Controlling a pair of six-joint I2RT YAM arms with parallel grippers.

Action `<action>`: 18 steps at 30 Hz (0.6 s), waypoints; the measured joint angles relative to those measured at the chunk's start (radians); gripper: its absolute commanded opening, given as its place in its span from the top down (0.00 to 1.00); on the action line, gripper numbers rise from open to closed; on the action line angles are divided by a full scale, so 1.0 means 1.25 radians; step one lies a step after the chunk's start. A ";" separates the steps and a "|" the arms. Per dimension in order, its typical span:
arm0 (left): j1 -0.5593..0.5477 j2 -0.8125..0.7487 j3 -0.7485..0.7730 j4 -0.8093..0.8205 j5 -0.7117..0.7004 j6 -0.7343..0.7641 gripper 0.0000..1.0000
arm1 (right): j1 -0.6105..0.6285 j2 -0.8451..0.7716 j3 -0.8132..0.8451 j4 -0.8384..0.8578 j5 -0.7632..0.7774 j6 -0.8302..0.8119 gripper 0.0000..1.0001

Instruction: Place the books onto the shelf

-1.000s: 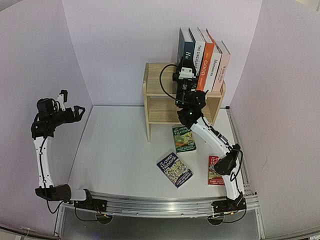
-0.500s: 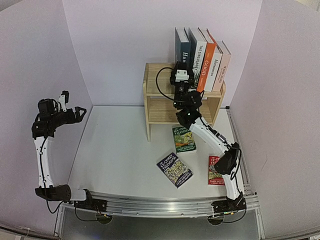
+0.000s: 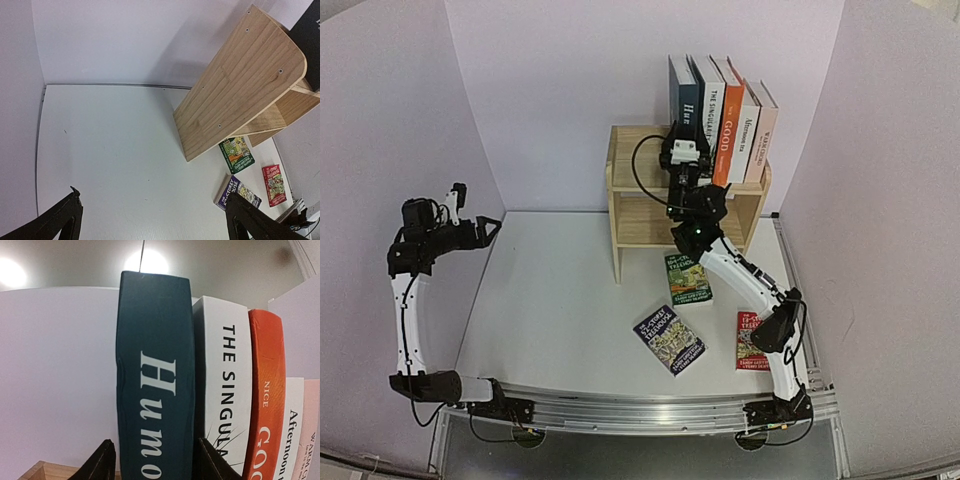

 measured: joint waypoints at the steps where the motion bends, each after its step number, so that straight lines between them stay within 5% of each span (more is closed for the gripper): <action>1: -0.004 0.000 -0.001 0.005 0.008 0.000 0.00 | 0.000 -0.002 0.000 0.002 0.001 -0.002 0.46; 18: -0.030 0.000 -0.013 0.038 0.047 0.031 0.00 | 0.046 -0.043 -0.061 0.062 -0.012 -0.128 0.41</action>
